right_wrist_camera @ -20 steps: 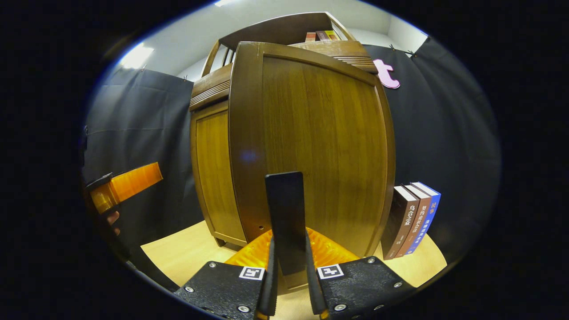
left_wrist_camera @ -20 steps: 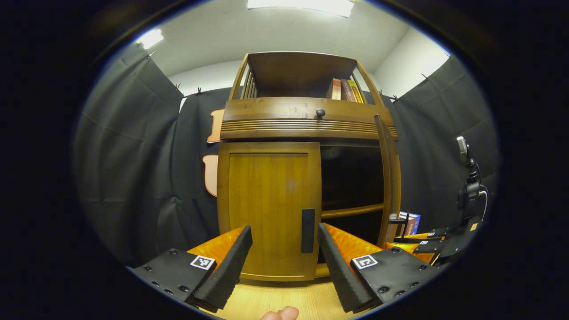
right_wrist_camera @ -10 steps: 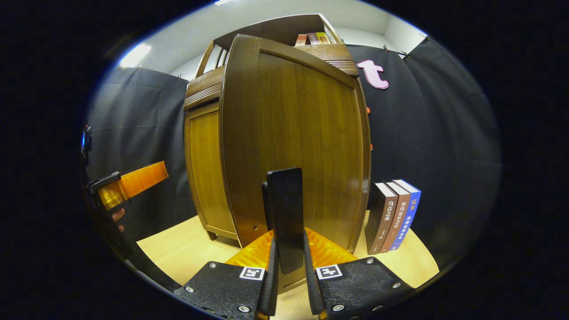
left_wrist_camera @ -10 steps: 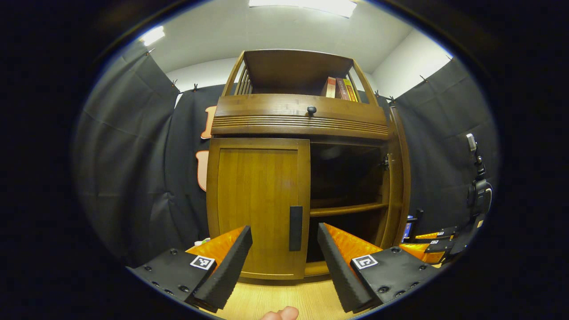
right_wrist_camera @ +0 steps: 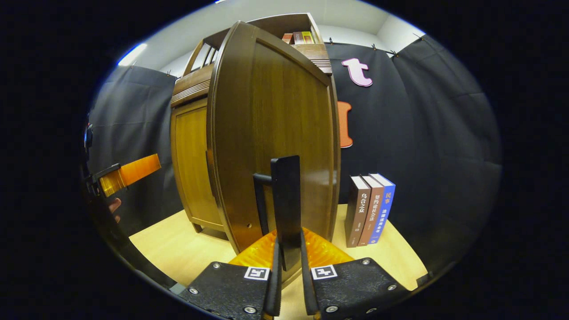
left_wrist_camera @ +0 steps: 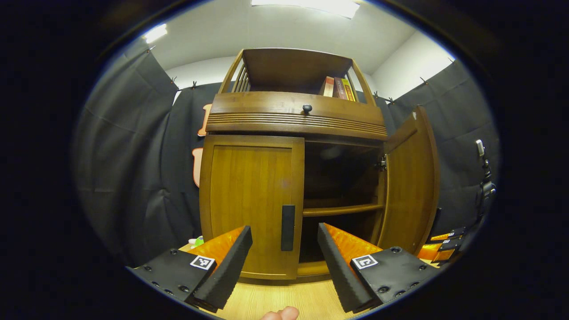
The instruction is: Open the right door of the double-door shoe cabinet with the right hand, and open the left door with the left hand.
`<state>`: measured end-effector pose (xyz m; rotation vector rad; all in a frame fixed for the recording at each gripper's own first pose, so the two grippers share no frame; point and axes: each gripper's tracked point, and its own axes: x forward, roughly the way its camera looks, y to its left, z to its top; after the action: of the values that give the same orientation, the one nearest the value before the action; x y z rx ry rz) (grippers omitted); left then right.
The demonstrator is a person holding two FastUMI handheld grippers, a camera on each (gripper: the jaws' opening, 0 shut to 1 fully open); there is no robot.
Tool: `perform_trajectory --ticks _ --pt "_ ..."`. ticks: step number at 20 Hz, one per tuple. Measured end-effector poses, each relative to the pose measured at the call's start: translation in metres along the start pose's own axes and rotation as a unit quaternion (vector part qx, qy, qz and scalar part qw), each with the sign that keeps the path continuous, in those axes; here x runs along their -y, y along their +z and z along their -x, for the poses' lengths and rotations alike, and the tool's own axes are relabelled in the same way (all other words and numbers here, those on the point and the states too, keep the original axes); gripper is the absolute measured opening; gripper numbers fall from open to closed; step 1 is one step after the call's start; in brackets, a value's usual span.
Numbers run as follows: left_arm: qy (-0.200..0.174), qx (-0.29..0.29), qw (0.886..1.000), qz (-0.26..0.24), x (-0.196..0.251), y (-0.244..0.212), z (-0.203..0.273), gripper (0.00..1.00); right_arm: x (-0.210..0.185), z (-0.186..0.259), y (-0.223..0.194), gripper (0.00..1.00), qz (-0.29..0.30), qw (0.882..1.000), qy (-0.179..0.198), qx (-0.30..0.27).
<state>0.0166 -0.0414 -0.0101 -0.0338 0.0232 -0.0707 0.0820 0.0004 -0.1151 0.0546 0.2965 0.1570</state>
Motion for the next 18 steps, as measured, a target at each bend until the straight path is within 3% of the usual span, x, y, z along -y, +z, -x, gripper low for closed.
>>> perform_trajectory --ticks 1,2,3,4,5,6,9,18 --pt "-0.002 -0.003 1.000 0.003 0.002 -0.002 -0.001 0.99 0.007 0.001 0.000 0.19 0.003 1.000 -0.009 0.002" --pt "-0.005 -0.006 1.000 0.006 0.004 -0.004 -0.003 0.99 0.013 0.001 0.000 0.28 0.006 1.000 -0.020 0.004" --pt "-0.007 -0.007 1.000 0.007 0.006 -0.004 -0.004 0.99 0.020 0.002 0.000 0.17 0.008 0.999 -0.033 0.005" --pt "-0.009 -0.008 1.000 0.008 0.007 -0.005 -0.004 0.98 0.028 0.004 0.000 0.16 0.010 0.999 -0.046 0.005" --pt "-0.010 -0.007 1.000 0.006 0.008 -0.005 -0.005 0.98 0.035 0.007 0.000 0.24 0.013 0.998 -0.058 0.004" --pt "-0.010 -0.007 1.000 0.004 0.008 -0.005 -0.005 0.98 0.041 0.008 0.001 0.12 0.012 0.998 -0.067 0.006" --pt "-0.017 -0.005 1.000 0.001 0.013 -0.004 -0.008 0.97 0.043 0.007 -0.001 0.06 -0.011 0.998 -0.060 0.004" --pt "-0.018 0.004 1.000 -0.014 0.018 0.005 -0.001 0.96 0.052 0.006 0.002 0.06 -0.003 1.000 -0.017 0.013"
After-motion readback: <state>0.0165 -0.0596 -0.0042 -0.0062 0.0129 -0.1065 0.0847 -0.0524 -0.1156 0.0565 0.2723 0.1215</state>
